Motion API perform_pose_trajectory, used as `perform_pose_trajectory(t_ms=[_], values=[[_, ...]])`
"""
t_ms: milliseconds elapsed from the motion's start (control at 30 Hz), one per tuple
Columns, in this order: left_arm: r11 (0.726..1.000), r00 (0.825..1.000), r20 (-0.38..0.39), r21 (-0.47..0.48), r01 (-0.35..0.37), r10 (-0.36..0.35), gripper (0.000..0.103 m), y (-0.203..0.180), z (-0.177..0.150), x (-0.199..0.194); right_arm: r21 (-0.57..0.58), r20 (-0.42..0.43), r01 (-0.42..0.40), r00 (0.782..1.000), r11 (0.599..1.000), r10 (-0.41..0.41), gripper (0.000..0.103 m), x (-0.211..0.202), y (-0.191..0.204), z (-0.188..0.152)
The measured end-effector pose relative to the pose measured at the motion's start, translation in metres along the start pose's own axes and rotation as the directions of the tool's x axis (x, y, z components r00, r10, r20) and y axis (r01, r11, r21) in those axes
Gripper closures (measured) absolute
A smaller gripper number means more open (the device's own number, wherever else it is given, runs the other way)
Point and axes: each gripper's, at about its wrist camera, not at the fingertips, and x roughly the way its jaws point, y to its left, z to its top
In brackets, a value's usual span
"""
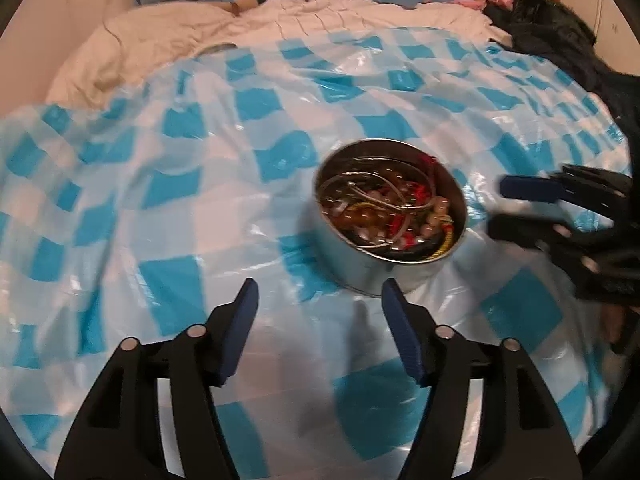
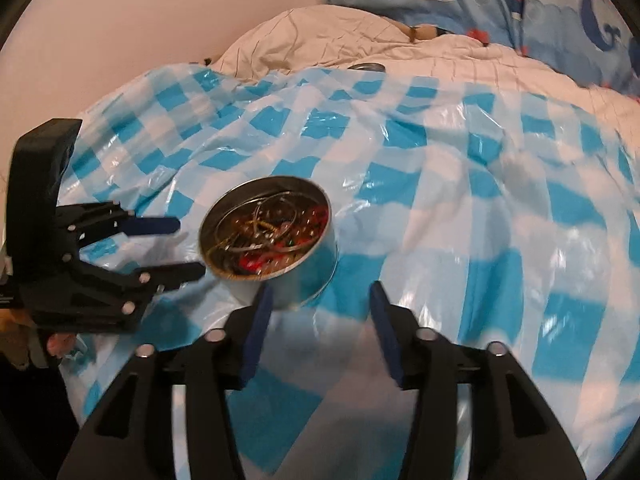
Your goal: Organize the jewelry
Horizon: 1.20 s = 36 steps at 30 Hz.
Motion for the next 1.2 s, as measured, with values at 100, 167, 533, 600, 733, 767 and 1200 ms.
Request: perform_pose_trajectory(t_ms=[100, 167, 533, 600, 733, 767, 1200], values=[[0.998, 0.999, 0.036, -0.049, -0.035, 0.036, 0.029, 0.009, -0.001, -0.013, 0.006, 0.014, 0.007, 1.0, 1.0, -0.007, 0.039, -0.01, 0.011, -0.012], [0.995, 0.997, 0.065, -0.087, -0.046, 0.052, 0.021, 0.013, -0.007, -0.022, 0.009, 0.005, 0.013, 1.0, 1.0, -0.013, 0.035, -0.012, 0.018, -0.023], [0.977, 0.989, 0.104, -0.198, -0.083, 0.105, 0.012, 0.001, -0.026, -0.026, 0.046, -0.003, 0.131, 0.991, 0.99, -0.131, 0.023, -0.009, 0.036, -0.041], [0.973, 0.985, 0.124, -0.212, -0.088, 0.116, 0.011, 0.0, -0.024, -0.027, 0.059, 0.02, 0.14, 0.99, 0.988, -0.141, 0.016, -0.01, 0.036, -0.039], [0.969, 0.977, 0.141, -0.212, -0.129, 0.16, 0.009, -0.001, -0.024, -0.024, 0.069, 0.038, 0.147, 0.988, 0.987, -0.15, 0.015, -0.006, 0.03, -0.039], [0.966, 0.976, 0.138, -0.217, -0.137, 0.17, 0.009, 0.0, -0.025, -0.022, 0.08, 0.05, 0.142, 0.988, 0.987, -0.147, 0.015, -0.007, 0.028, -0.039], [0.967, 0.978, 0.12, -0.212, -0.14, 0.168, 0.008, -0.002, -0.028, -0.008, 0.088, 0.085, 0.158, 0.982, 0.983, -0.166, 0.01, -0.009, 0.023, -0.036]])
